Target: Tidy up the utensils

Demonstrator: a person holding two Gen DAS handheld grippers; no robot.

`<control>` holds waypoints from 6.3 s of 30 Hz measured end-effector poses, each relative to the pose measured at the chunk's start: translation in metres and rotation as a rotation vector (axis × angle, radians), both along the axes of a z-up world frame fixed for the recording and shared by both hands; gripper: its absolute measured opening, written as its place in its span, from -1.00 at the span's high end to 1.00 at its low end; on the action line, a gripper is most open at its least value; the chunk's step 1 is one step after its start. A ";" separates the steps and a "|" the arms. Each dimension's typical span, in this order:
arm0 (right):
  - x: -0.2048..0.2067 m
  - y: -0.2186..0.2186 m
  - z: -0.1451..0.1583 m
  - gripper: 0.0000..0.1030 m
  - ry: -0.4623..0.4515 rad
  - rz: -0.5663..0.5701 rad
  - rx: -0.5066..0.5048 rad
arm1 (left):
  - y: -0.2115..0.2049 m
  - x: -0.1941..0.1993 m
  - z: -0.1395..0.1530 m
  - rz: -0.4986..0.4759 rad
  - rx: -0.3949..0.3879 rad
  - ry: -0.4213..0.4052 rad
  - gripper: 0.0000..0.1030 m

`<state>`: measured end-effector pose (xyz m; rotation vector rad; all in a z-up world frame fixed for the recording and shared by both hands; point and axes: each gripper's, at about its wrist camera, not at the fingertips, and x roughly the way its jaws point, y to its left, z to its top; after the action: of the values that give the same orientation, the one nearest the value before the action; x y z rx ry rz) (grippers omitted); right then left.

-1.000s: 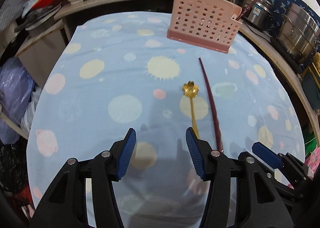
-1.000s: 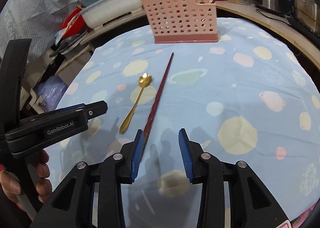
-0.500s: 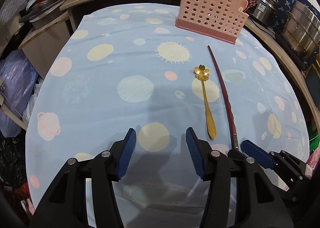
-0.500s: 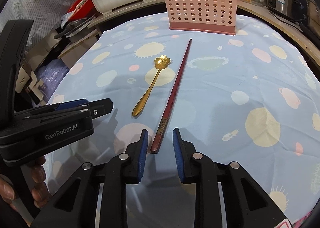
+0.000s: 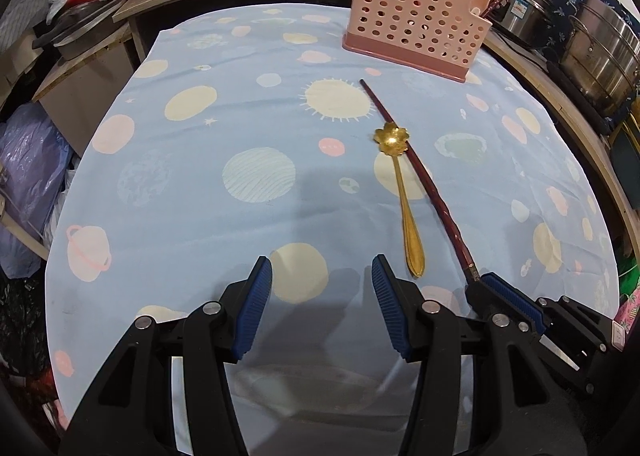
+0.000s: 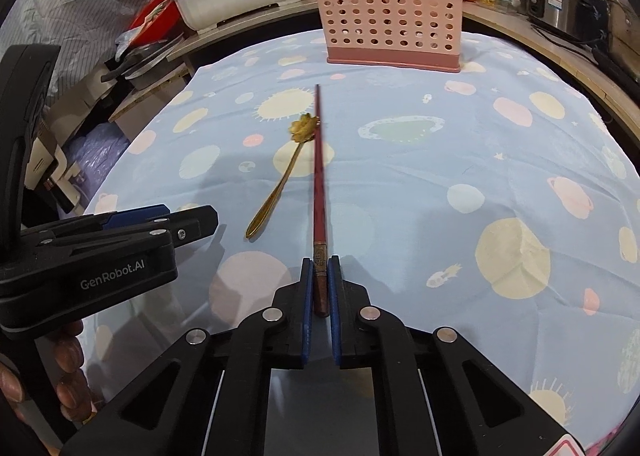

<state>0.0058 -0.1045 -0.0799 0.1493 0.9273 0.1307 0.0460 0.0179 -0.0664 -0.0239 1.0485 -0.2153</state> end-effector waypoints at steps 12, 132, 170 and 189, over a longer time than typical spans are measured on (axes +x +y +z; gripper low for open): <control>-0.003 -0.035 0.000 0.86 -0.004 -0.112 0.054 | -0.025 -0.001 0.002 -0.066 -0.065 0.022 0.02; 0.202 -0.162 0.200 0.61 -0.455 -0.340 0.100 | -0.083 0.239 0.183 -0.048 -0.001 -0.360 0.42; 0.061 -0.087 0.141 -0.04 -0.266 -0.246 -0.007 | -0.074 0.078 0.139 -0.049 0.063 -0.306 -0.49; 0.040 -0.088 0.134 -0.63 -0.250 -0.270 -0.045 | -0.063 0.055 0.134 -0.012 0.095 -0.312 -0.84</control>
<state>0.0462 -0.1927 0.0543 0.2097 0.6528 -0.1202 0.1012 -0.0452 0.0678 0.0995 0.7473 -0.1735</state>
